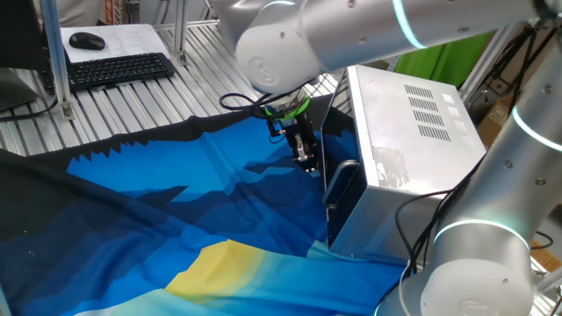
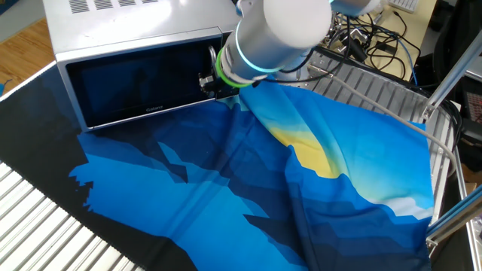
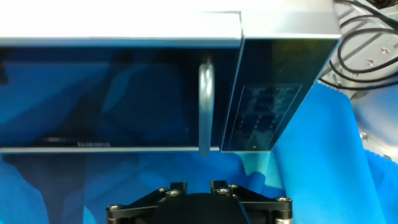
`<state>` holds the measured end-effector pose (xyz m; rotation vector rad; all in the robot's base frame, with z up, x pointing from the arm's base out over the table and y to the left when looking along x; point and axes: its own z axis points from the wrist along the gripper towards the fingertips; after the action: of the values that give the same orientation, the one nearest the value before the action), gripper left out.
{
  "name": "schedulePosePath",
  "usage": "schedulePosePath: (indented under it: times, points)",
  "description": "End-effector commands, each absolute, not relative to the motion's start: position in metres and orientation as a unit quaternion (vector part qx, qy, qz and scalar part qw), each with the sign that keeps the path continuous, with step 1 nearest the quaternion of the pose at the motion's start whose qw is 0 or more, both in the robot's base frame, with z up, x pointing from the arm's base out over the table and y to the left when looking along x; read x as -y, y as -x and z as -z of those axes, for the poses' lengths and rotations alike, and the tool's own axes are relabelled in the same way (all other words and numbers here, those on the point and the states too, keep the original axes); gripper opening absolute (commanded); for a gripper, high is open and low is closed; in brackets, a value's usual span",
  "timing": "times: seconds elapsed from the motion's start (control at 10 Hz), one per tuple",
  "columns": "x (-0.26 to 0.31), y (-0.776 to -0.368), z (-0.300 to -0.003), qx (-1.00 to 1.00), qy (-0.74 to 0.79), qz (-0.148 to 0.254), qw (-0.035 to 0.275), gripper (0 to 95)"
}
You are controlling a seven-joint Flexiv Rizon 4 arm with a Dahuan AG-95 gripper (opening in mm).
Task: Open the microwave door
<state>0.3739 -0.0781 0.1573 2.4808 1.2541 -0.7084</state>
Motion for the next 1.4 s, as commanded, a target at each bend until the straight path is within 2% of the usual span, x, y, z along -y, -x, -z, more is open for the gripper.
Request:
schedulePosePath:
  times: [0.1,1.4]
  points:
    - [0.079,-0.375,-0.156,-0.432,-0.856,0.249,0.137,19.0]
    - [0.089,-0.349,-0.156,-0.437,-0.852,0.253,0.137,19.0]
